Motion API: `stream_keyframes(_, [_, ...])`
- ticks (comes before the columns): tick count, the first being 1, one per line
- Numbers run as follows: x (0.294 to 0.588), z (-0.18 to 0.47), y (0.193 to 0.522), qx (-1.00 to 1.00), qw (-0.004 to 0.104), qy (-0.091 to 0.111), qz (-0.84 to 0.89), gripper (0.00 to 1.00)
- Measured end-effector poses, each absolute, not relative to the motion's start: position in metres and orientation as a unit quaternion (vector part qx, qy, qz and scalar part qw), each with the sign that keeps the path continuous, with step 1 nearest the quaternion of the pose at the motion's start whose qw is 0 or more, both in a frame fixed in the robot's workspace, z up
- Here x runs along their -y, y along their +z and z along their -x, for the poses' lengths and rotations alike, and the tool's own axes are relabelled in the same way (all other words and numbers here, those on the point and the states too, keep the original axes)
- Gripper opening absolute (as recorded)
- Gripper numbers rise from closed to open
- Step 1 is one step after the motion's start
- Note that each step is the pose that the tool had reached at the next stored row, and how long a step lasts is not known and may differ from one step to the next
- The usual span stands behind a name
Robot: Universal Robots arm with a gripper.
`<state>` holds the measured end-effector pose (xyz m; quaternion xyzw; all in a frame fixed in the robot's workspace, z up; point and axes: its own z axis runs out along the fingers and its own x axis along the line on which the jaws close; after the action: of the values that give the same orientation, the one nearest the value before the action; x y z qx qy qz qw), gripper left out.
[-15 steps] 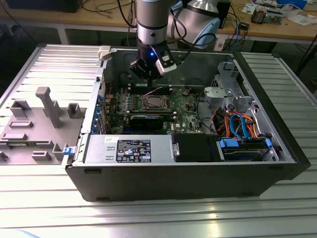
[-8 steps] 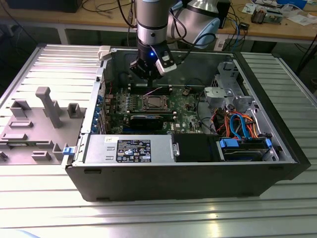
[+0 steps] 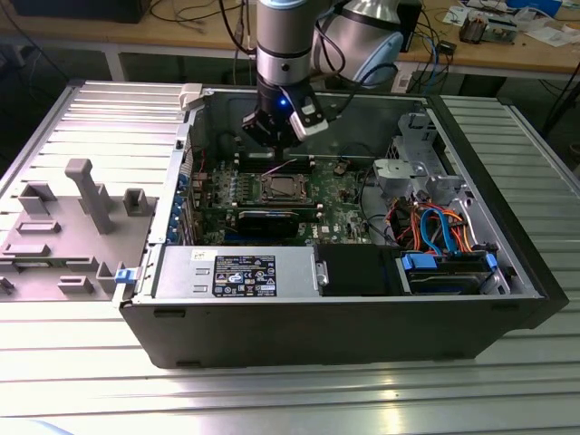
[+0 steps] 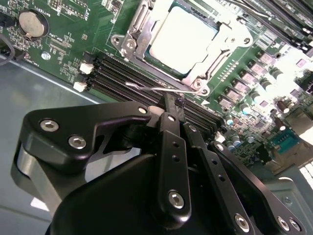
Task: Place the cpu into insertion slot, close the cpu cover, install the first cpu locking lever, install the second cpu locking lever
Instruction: 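Install the first cpu locking lever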
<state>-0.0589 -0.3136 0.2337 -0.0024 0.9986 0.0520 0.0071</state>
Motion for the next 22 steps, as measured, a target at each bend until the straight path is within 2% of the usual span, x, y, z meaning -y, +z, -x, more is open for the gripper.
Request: stream_keyframes(22, [0.31,0.039,0.223,-0.999,0.007,0.052,0.012,0.11])
